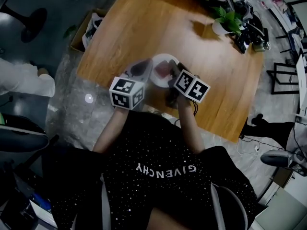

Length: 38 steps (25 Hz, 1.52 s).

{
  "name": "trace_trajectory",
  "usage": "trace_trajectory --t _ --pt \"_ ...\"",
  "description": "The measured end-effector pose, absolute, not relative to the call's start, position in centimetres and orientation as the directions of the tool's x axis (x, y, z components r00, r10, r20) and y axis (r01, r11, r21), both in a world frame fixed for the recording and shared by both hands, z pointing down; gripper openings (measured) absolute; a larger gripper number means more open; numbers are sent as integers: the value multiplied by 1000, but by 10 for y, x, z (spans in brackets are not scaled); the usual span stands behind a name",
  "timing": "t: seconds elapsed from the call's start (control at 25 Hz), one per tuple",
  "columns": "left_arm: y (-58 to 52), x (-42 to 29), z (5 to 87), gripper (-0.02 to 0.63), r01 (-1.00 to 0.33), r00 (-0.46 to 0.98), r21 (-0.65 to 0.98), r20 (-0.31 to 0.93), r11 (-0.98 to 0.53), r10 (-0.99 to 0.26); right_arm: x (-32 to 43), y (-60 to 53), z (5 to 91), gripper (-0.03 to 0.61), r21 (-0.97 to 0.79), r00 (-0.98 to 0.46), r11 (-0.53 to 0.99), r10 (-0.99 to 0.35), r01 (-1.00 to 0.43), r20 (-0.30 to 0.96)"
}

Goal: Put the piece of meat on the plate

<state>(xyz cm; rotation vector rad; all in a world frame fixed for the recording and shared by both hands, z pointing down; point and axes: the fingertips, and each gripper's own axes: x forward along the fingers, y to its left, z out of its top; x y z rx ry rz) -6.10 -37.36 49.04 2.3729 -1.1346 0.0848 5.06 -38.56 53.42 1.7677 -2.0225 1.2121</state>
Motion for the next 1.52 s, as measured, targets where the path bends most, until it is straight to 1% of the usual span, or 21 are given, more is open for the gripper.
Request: trace_trajectory --t 0.16,0.32,0.44,0.6,0.72,0.96,1.28,1.52 --pt "-369 -58 487 11 -753 640 403 266 -521 -720 60 -376 530 178 -440 -268 -32 -753 -897 601" --pt "-361 -50 481 11 -767 627 371 259 -523 -735 57 -366 514 170 -463 -340 80 -787 -883 514" --pt "-351 -42 475 11 -789 607 304 256 -533 -752 58 -357 497 86 -423 -363 169 -825 -890 434" --pt "-335 -35 468 11 -822 569 208 255 -531 -781 58 -341 475 18 -242 -360 286 -860 -927 362" --pt "-327 -34 462 11 -839 545 177 253 -515 -800 55 -328 466 12 -227 -405 344 -849 -911 338" --pt "-316 -38 451 11 -854 519 142 202 -500 -831 52 -315 456 12 -201 -464 420 -833 -885 301" --pt "-309 -28 445 11 -841 540 149 195 -520 -819 64 -314 450 11 -196 -445 403 -848 -894 287" --pt "-308 -24 448 11 -843 538 129 217 -523 -814 74 -314 445 11 -190 -427 387 -862 -902 273"
